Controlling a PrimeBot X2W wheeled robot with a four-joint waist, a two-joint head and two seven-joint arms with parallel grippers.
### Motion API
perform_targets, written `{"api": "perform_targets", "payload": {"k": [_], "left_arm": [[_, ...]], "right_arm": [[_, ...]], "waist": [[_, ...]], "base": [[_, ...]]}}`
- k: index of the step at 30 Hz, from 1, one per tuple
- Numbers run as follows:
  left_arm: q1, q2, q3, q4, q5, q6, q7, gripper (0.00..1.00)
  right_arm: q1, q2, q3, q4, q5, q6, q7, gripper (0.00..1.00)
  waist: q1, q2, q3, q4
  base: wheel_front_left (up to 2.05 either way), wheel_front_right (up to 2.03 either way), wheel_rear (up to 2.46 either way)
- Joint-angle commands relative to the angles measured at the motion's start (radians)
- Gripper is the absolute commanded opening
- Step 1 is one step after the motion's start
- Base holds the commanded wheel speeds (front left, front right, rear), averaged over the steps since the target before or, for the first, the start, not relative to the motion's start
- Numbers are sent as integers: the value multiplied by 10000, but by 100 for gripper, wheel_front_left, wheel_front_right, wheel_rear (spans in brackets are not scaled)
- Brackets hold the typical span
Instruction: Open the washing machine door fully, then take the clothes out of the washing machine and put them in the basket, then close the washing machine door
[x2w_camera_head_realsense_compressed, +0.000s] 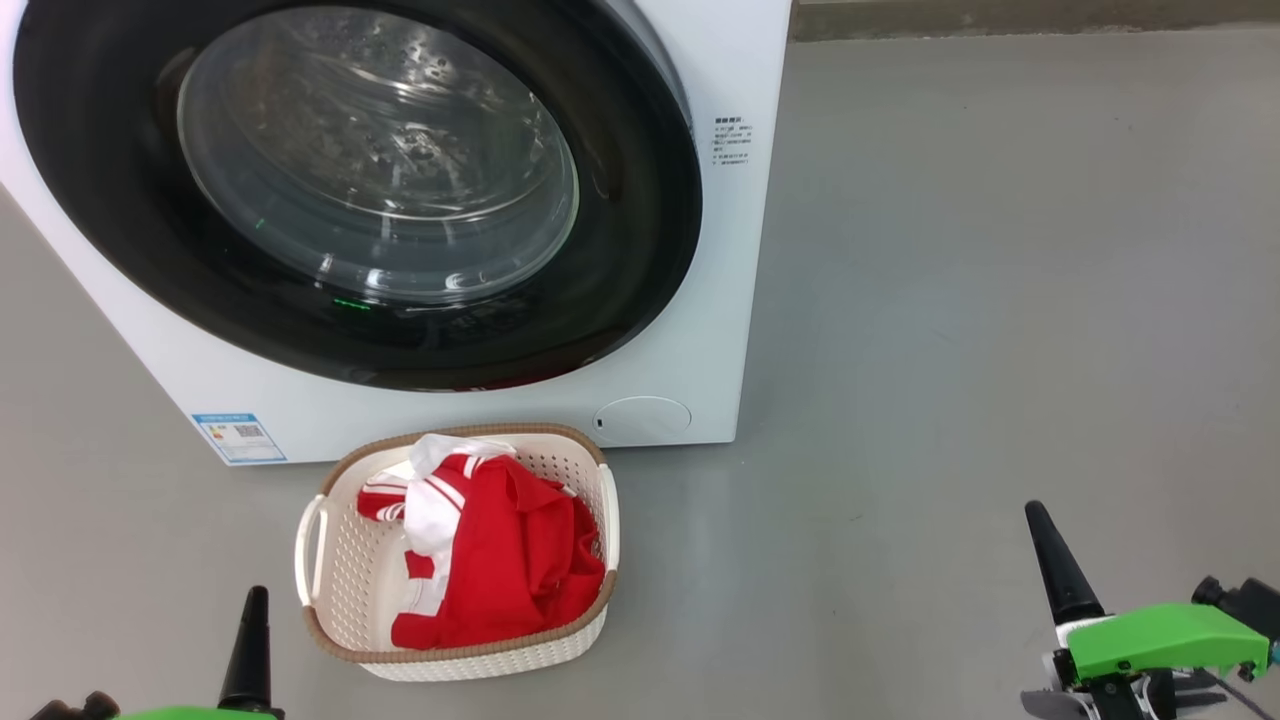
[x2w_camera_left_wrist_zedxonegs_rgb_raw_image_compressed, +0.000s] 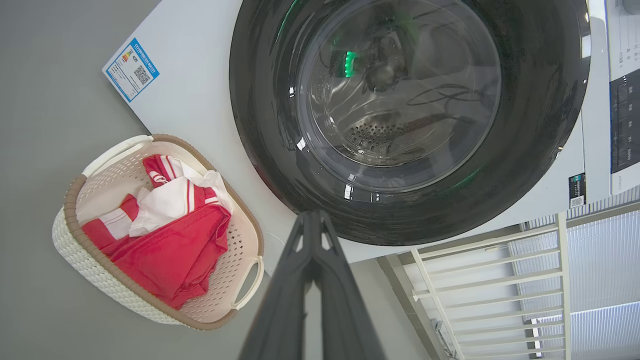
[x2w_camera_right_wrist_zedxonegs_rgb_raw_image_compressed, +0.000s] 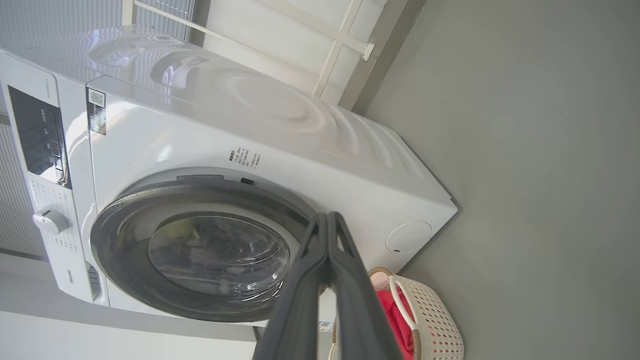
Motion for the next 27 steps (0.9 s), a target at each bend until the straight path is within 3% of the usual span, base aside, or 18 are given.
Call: {"api": "perform_targets", "payload": {"k": [1,27], "left_arm": [[-435,110,301,-293,-237,-22,54,0],[-549,10,692,-468,-3018,-29,809,0]], "right_arm": [[-84,-5,62,-319,258,7,75,0],[83,349,-416,-770,2609,8,847,0]], "waist": [[0,0,-7,1],[0,0,-201,29]], "base": [[0,0,0],[0,0,0]]}}
